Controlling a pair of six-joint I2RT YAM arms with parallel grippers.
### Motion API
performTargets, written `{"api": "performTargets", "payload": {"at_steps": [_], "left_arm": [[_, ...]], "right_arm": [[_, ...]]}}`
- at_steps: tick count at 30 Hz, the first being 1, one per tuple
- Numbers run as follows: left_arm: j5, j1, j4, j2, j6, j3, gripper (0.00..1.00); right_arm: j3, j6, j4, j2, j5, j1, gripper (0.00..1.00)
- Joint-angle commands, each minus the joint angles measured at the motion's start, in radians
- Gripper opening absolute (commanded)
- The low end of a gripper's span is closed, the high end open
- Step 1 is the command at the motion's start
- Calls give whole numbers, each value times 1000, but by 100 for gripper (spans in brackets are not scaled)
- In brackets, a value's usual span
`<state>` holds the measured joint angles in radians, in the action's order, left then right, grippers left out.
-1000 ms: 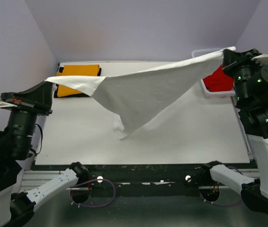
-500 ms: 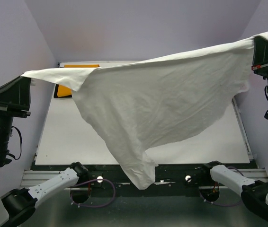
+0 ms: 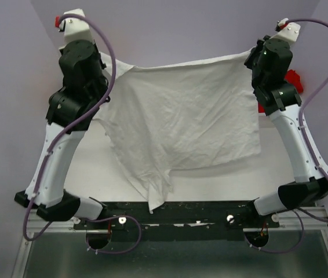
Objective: Fold and stack the t-shirts
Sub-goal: Flatten out the tshirt
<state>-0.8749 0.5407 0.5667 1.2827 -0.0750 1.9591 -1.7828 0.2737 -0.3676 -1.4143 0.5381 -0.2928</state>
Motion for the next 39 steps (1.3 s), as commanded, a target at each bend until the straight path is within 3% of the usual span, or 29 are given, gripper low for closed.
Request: {"api": "performTargets", "payload": {"at_steps": [1, 5, 10, 15, 19, 27, 30, 35, 39], "left_arm": [[-2, -130, 78, 166, 41, 306, 0], [37, -169, 89, 285, 99, 524, 0], [31, -170, -19, 231, 153, 425, 0], [51, -169, -29, 112, 57, 166, 0], [177, -168, -21, -22, -81, -180, 0], [365, -105, 39, -291, -607, -908, 0], [419, -39, 30, -327, -690, -1057, 0], [353, 93, 198, -313, -833, -1164, 0], [422, 138, 158, -338, -905, -1304, 0]], "right_arm": [[-71, -86, 184, -74, 112, 13, 1], [-154, -128, 240, -135, 128, 18, 1], [-113, -149, 282, -108, 111, 18, 1], [109, -149, 327, -5, 96, 18, 1], [303, -165, 356, 69, 110, 19, 1], [756, 51, 261, 264, 49, 18, 1], [893, 167, 209, 291, 21, 17, 1], [977, 291, 65, 253, 79, 18, 1], [1029, 356, -10, 240, 101, 18, 1]]}}
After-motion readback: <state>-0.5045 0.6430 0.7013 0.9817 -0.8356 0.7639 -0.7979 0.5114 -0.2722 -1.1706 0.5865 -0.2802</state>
